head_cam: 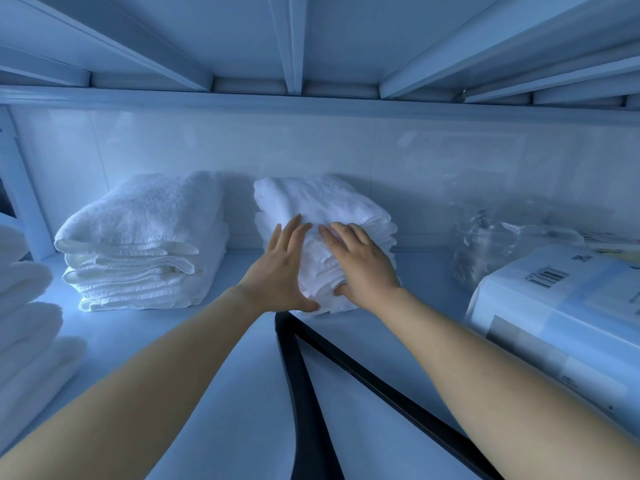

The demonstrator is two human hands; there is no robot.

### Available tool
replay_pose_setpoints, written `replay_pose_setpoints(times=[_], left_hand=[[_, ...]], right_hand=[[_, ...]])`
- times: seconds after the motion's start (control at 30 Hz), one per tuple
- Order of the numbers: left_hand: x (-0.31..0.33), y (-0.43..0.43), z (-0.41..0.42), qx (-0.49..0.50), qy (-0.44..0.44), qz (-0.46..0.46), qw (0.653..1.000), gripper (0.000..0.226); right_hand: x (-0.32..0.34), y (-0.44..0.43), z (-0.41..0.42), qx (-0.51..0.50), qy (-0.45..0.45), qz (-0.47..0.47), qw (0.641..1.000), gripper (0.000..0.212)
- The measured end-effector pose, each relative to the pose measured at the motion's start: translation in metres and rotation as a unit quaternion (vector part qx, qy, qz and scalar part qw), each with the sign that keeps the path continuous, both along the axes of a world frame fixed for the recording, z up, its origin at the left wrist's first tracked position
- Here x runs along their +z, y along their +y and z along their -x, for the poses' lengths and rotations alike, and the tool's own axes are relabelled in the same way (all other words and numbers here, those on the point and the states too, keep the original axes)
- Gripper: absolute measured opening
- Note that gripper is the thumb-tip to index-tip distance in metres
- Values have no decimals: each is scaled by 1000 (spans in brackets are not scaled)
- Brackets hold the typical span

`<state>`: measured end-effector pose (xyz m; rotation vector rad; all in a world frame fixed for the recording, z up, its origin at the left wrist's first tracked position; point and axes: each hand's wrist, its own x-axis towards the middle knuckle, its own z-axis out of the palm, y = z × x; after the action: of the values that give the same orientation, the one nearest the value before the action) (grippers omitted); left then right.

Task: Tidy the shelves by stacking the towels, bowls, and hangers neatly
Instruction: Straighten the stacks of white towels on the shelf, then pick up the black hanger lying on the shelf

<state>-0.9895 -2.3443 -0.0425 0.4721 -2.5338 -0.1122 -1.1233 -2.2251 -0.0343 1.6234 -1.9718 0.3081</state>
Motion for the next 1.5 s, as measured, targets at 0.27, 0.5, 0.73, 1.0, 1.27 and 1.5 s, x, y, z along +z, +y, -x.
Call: replay_pose_setpoints(times=[0.27,0.5,0.73,1.0,1.27,1.5], left_hand=[[-5,-14,14,45,5,-19,999,120],[10,-6,-5,7,-40,-50,998,113],[20,47,-56,-6,-75,-6,997,66],[4,128,-97,4,-147,-77,986,30],[6,211,-141,4,-156,-84,984,47],[-8,269,-147,22,-182,-106,977,25]], right_hand=[[3,-13,1,-5,-17,-8,1000,106],[11,-7,-3,5,-101,-71,992,107],[20,29,-16,39,-173,-32,984,75],[18,101,-57,55,-239,-103,964,43],[12,198,-99,127,-272,-123,946,31],[-3,264,-113,118,-298,-192,928,51]])
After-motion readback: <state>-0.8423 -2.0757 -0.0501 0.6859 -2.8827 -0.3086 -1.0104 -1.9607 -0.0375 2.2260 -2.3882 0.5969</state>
